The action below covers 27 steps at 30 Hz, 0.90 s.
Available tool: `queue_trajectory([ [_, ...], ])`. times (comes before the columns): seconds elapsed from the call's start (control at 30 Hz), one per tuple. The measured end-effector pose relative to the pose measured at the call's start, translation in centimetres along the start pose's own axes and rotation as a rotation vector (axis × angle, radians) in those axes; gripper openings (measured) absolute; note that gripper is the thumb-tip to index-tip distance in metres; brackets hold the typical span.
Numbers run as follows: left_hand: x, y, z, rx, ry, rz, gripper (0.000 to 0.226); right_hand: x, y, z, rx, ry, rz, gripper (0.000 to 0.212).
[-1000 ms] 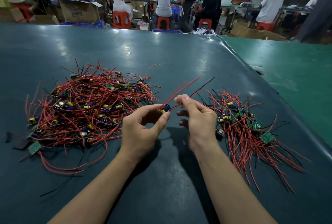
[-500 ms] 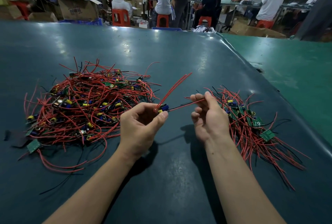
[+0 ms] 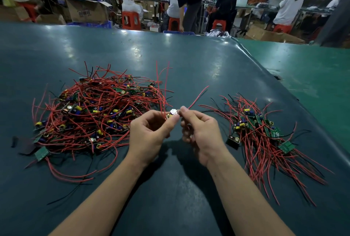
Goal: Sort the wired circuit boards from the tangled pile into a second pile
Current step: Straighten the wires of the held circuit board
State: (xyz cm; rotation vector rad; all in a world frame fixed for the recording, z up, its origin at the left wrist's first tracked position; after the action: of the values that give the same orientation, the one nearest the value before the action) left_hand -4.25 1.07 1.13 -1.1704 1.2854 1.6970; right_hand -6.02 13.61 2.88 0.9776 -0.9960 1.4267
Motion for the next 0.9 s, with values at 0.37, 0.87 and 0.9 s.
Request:
queue_trajectory([
  [0.37,-0.3,-0.4,0.0,-0.069,0.002,0.039,0.026,1.5,1.9,-3.6,-0.338,0.232,-0.139,0.023],
  [0.87,-0.7,-0.1,-0.8,-0.072,0.034,0.319,0.030,0.6,-0.1,-0.7,-0.137,-0.214,-0.489,0.017],
  [0.9,-0.6,-0.3,-0.8,-0.048,0.097,0.365,0.028,0.4,-0.5,-0.2,0.002,-0.147,-0.437,0.030],
])
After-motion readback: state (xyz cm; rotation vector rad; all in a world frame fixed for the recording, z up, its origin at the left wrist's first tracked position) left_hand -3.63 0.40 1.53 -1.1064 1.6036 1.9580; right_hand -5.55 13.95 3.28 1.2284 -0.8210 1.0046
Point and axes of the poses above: each hand's wrist, its own y-axis towards the middle knuckle, its own z-axis out of the palm, x = y × z, the point moved 1 cm from there along y, towards the middle knuckle, and after that the axes turned 3 degrees about -z, right-handed, at the moved point
